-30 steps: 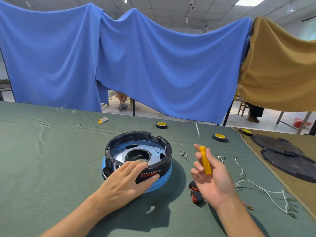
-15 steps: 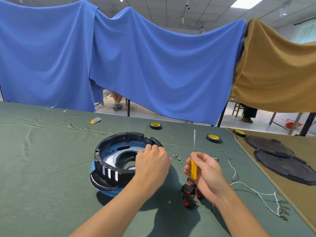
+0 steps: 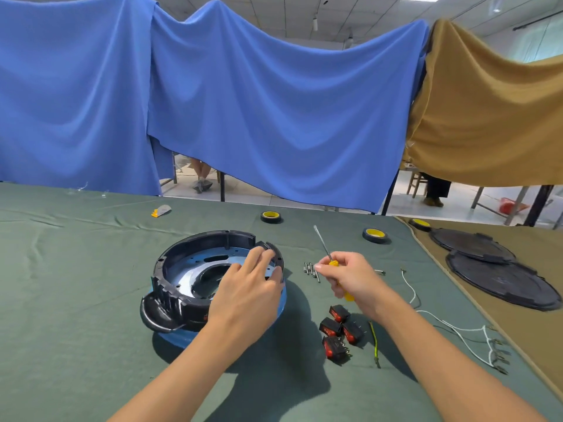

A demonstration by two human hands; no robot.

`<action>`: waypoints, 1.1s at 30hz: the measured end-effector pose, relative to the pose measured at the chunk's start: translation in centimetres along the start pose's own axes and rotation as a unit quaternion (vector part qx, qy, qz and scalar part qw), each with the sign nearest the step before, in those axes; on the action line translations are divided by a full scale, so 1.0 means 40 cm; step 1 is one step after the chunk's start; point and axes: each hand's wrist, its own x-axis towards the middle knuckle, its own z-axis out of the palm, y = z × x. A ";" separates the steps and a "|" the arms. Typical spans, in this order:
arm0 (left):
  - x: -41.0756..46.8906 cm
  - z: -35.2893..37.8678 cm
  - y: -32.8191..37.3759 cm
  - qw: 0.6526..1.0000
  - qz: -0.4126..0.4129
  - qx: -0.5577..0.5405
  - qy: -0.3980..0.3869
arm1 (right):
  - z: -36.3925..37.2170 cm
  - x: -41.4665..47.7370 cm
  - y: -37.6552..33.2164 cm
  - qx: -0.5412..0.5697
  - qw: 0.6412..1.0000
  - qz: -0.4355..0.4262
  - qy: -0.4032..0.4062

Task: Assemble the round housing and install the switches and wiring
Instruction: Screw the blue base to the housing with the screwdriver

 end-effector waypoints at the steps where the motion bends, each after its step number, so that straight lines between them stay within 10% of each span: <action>1: -0.008 0.000 -0.014 1.000 0.016 -0.012 0.019 | 0.003 0.015 -0.001 -0.060 0.998 -0.009 0.018; 9: -0.063 -0.014 -0.126 0.988 0.111 -0.094 0.060 | 0.042 0.101 0.051 -0.409 0.908 -0.015 0.093; 21: -0.002 -0.038 -0.041 0.994 -0.054 -0.093 -0.029 | 0.051 0.135 0.065 -0.435 0.892 0.016 0.120; 33: -0.001 0.011 -0.054 0.999 -0.003 0.026 0.024 | 0.052 0.150 0.054 -0.448 0.888 0.026 0.106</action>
